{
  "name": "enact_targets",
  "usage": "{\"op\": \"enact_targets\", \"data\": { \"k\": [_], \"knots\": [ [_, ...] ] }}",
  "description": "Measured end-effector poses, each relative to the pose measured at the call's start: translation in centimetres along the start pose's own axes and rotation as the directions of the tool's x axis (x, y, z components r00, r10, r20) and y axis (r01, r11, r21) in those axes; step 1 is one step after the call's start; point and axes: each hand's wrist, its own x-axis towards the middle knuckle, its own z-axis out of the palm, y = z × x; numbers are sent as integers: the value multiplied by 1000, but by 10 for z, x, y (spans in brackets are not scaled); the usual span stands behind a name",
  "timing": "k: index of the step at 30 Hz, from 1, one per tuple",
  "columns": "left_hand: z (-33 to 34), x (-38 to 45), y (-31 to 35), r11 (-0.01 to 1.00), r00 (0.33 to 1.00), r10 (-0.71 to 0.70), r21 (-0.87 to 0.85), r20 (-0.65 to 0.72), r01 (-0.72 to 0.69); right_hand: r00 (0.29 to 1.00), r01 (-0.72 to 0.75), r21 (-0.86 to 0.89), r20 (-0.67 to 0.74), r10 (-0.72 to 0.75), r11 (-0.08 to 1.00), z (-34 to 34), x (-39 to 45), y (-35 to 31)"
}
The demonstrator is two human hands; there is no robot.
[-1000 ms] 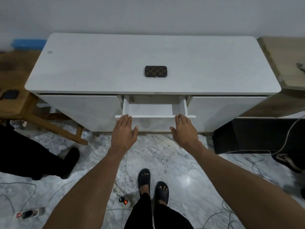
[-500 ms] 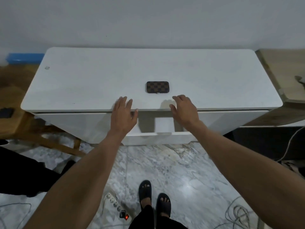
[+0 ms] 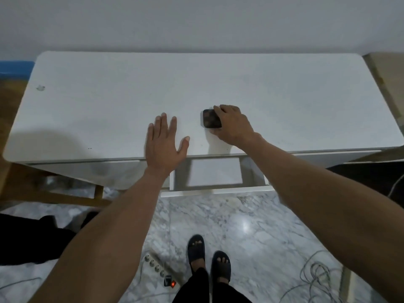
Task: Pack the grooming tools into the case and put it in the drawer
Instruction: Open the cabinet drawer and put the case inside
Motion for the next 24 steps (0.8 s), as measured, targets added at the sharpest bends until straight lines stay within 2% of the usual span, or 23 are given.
{"op": "enact_targets", "data": {
  "k": [11,17,24],
  "knots": [
    [-1,2,-1,1000,999,-6,14,49,5,1000,-12,18,-3,13,1000,-8,-6,-7],
    [-4,2,-1,1000,998,5,23,69,-6,994,45,67,-98,-39,997,-14,-42,-8],
    [-8,2,-1,1000,993,-3,20,118,0,989,93,71,-120,-84,993,2,-95,-9]
  ]
}}
